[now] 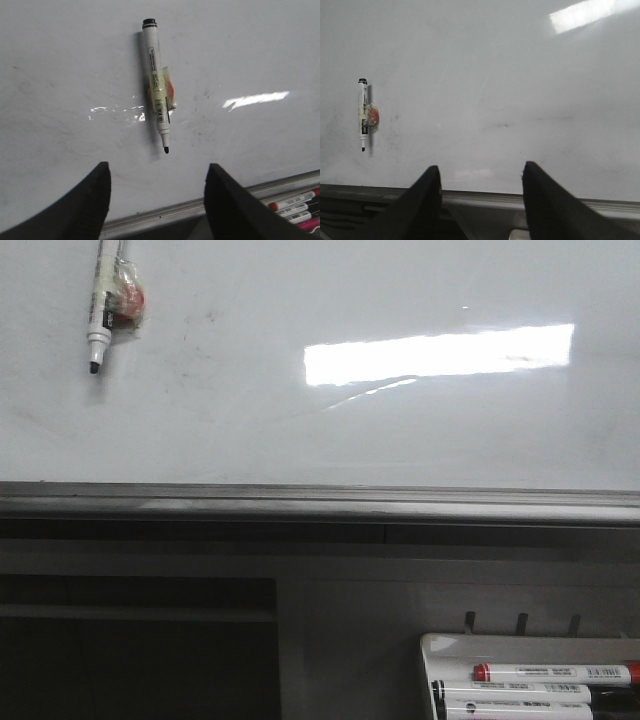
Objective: Write number 2 on whiteboard
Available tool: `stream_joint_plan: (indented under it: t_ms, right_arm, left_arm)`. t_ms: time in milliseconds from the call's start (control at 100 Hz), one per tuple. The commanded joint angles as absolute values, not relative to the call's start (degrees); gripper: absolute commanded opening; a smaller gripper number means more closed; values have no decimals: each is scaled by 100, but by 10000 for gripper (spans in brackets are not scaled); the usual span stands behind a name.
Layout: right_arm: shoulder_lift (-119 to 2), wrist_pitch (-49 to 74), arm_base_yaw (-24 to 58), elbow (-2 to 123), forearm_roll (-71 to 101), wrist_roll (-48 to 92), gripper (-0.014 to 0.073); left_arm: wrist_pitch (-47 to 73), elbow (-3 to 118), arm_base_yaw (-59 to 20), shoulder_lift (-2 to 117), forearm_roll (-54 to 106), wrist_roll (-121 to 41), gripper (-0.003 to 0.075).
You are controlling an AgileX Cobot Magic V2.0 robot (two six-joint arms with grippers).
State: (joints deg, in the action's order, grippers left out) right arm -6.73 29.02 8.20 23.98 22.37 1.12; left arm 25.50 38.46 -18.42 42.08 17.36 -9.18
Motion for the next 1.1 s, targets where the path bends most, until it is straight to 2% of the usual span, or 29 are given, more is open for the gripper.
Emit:
stream_joint_plan:
  t_ms: [0, 330, 470, 760, 1090]
  right_arm:
    - [-799, 2559, 781, 2603, 2225, 201, 337]
    - [-799, 2615, 781, 2603, 2225, 201, 338]
    - [-799, 2615, 781, 2603, 2225, 201, 337]
    - [-799, 2615, 781, 2603, 2225, 201, 337]
    - [-799, 2697, 781, 2603, 2225, 201, 337]
  left_arm:
    - [2222, 4390, -1833, 4831, 1823, -1053, 437]
    - [2146, 5198, -2170, 6356, 1953, -1196, 436]
    - [1838, 5265, -2415, 6739, 1967, -1196, 390]
    - [1366, 5265, -2457, 7229, 2199, -1196, 313]
    - [1141, 5265, -2457, 7456, 2199, -1196, 292]
